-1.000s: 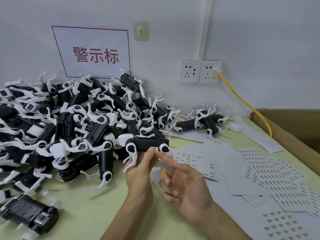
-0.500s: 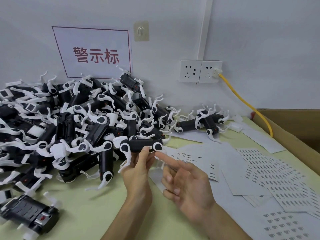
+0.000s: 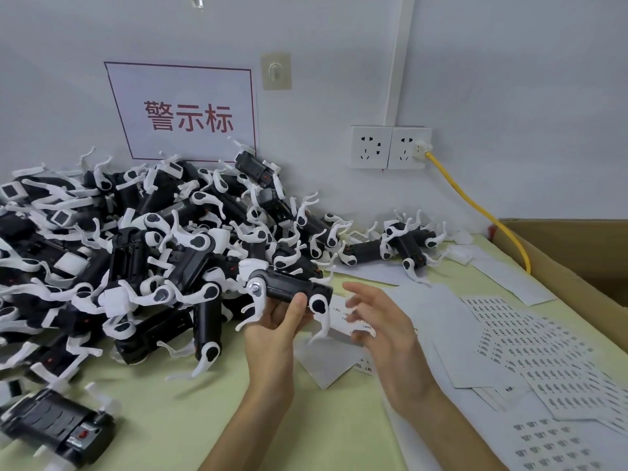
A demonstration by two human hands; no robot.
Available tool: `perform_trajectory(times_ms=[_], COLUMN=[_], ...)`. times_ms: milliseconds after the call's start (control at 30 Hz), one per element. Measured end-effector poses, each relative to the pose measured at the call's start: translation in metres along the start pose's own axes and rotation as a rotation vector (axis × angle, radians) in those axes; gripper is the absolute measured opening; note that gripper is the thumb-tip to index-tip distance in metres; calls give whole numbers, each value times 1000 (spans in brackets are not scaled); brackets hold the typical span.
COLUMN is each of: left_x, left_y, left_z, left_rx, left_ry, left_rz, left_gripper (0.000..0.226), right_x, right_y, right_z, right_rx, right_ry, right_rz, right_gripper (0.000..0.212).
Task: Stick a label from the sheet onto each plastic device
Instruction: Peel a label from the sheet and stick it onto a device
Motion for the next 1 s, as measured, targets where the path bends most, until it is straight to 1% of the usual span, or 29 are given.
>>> perform_trajectory(times_ms=[67,133,200,267,300,367,433,467,500,533,567,633,667,700,733,800,833,933,1000], left_x=[3,7,11,10,8,6,11,13,14,14,13,8,5,2,-1,-4,-5,-4,-2], left_y=[7,18,26,27,26,30,39,42,43,43,42,35,30,24,18,7,2,-19,-32], left_z=[2,2,1,0,-1,-5,-13,-16,-18,-18,-16,-13,-10,-9,-6,-1,3,16,26], left_rx=[-35,-49,-76,-148,-202,-310,-407,-457,-493,-509,-514,-508,-504,-495,-495,-525,-539,-575,-626], left_ry=[20,30,25,-7,-22,-45,-70,-71,-66,-57,-44,-17,-7,3,17,65,93,179,227], left_rz=[-52,-130,-198,-210,-221,-320,-448,-478,-482,-467,-441,-366,-320,-274,-226,-116,-52,171,320], left_gripper=[27,25,25,21,21,21,21,21,19,16,16,18,23,26,27,24,22,22,22], right_x=[0,1,-1,-5,-8,-13,-13,-12,-10,-8,-7,4,13,21,25,24,20,4,-4], right_y=[6,13,13,4,-5,-28,-53,-70,-88,-108,-127,-168,-185,-197,-204,-202,-193,-158,-138], right_z=[-2,1,3,-2,-5,-2,7,8,4,-4,-16,-47,-59,-65,-64,-52,-46,-34,-29], right_rx=[186,293,374,411,397,274,99,-9,-145,-300,-468,-767,-860,-885,-848,-681,-605,-478,-397], right_ry=[-53,-57,-51,-51,-31,79,249,297,294,238,130,-191,-329,-402,-406,-286,-219,-71,-8], right_rz=[-46,-93,-111,-83,-45,52,165,246,331,404,449,484,496,524,573,654,655,573,507], right_gripper=[50,55,53,45,39,31,27,28,31,38,46,59,65,67,65,56,50,40,35])
Point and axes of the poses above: each hand's wrist, its own x-axis away from the middle knuckle, its own y-axis out of the palm, z = x × y, the point moved 9 cm from there along -x, towards the middle knuckle, and after that the axes turned 4 degrees about -z, right-handed, at the moved point
